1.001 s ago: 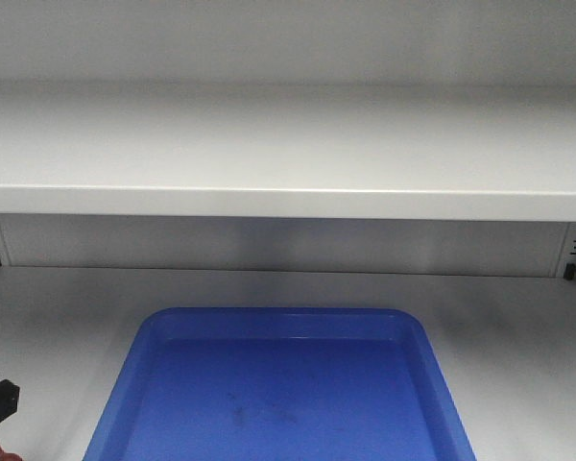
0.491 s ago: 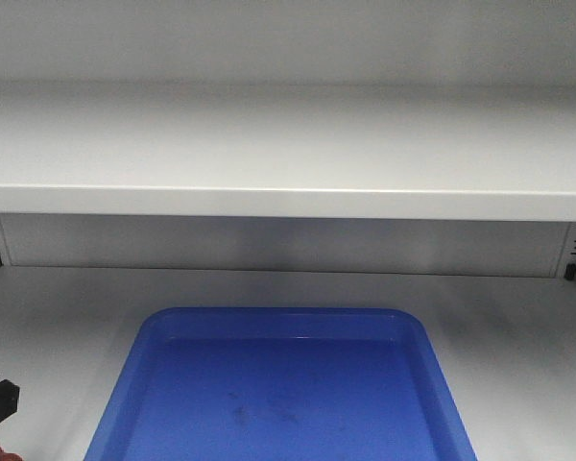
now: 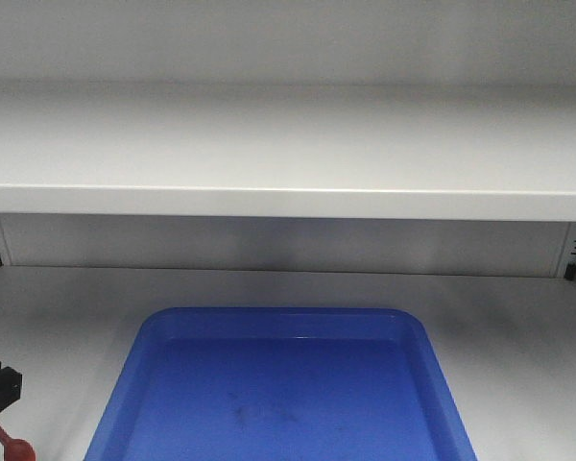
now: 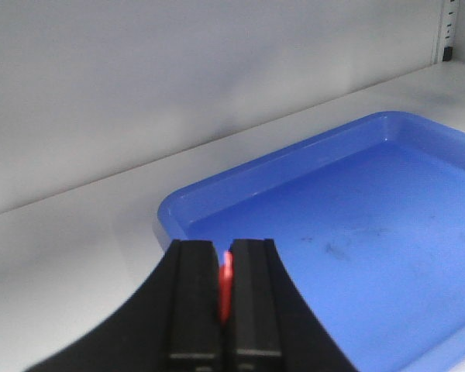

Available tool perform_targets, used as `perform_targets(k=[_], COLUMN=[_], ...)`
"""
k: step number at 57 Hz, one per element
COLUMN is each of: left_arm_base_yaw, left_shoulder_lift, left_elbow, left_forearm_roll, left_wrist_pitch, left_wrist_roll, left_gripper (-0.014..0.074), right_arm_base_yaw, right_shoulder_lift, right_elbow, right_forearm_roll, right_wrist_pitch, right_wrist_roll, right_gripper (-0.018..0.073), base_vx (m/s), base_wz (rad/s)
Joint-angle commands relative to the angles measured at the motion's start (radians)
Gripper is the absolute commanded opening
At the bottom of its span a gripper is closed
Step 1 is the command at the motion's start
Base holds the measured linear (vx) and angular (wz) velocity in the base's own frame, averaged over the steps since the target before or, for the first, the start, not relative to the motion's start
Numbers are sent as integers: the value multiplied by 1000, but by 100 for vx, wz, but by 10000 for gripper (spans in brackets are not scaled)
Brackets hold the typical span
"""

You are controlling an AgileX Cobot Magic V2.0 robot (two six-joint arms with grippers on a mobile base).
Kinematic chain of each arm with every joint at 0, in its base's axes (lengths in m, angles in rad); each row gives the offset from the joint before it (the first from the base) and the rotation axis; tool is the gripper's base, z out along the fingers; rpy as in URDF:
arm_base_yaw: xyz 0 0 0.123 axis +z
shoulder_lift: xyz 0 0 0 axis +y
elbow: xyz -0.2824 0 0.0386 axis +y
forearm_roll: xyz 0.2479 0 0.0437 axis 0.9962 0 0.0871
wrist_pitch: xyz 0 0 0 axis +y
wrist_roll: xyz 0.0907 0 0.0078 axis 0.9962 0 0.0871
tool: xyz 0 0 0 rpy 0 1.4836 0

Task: Sort red and green spoons into left cabinet
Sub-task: 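Lower both spoons into the blue tray and open both grippers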

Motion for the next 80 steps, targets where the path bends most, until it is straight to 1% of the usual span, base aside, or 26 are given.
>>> perform_targets(k=[1, 5, 8, 14, 19, 23, 31, 33, 34, 37, 40, 44, 51, 59, 64, 68, 74, 80], left_arm_base_yaw=[-10, -10, -10, -16, -44, -75, -139, -147, -150, -158, -157, -157, -157, -157, -157, -157, -157, -157], left_shoulder_lift=[0, 4, 28, 96, 154, 196, 271, 286, 296, 319, 343, 377, 436, 500, 530, 543, 556, 561], left_elbow=[-29, -29, -29, -32, -32, -32, -32, -32, -32, -32, -32, -32, -32, -32, -32, -32, -32, -32], left_forearm_roll=[-34, -89, -125, -127, -127, -127, -127, -127, -127, -127, -127, -127, -127, -127, -127, -127, -126, -105], left_wrist_pitch=[-100, -149, -216, -341, -397, -432, -530, -549, -561, -589, -616, -662, -743, -813, -857, -867, -868, -876], left_wrist_roll=[-5, -6, -1, -2, -2, -2, -5, -8, -13, -34, -60, -99, -166, -238, -241, -241, -237, -223], left_gripper=[-6, -6, -6, -6, -6, -6, -6, -6, -6, -6, -6, -6, -6, -6, -4, 8, 69, 184], right_arm_base_yaw=[-2, -2, -2, -2, -2, -2, -2, -2, -2, -2, -2, -2, -2, -2, -2, -2, -2, -2], right_shoulder_lift=[10, 23, 51, 129, 198, 250, 361, 388, 404, 447, 491, 548, 640, 729, 779, 807, 833, 838], right_elbow=[-28, -28, -28, -32, -50, -69, -112, -120, -122, -130, -134, -156, -205, -266, -299, -322, -334, -333], right_forearm_roll=[65, 124, 172, 272, 387, 492, 787, 884, 915, 1049, 1166, 1163, 1163, 1163, 1163, 1163, 1163, 1163], right_wrist_pitch=[-71, -70, -70, -67, -50, -32, 17, 36, 44, 79, 117, 160, 237, 267, 273, 279, 300, 301], right_wrist_roll=[-2, -3, -10, -65, -163, -278, -563, -648, -676, -807, -905, -971, -975, -979, -985, -1005, -1028, -1028], right_gripper=[-3, -3, -3, -3, -3, -3, -3, -3, -3, -3, -3, -3, -3, -3, -1, 8, 62, 188], base_vx=[0, 0, 0, 0, 0, 0, 0, 0, 0, 0, 0, 0, 0, 0, 0, 0, 0, 0], base_wz=[0, 0, 0, 0, 0, 0, 0, 0, 0, 0, 0, 0, 0, 0, 0, 0, 0, 0])
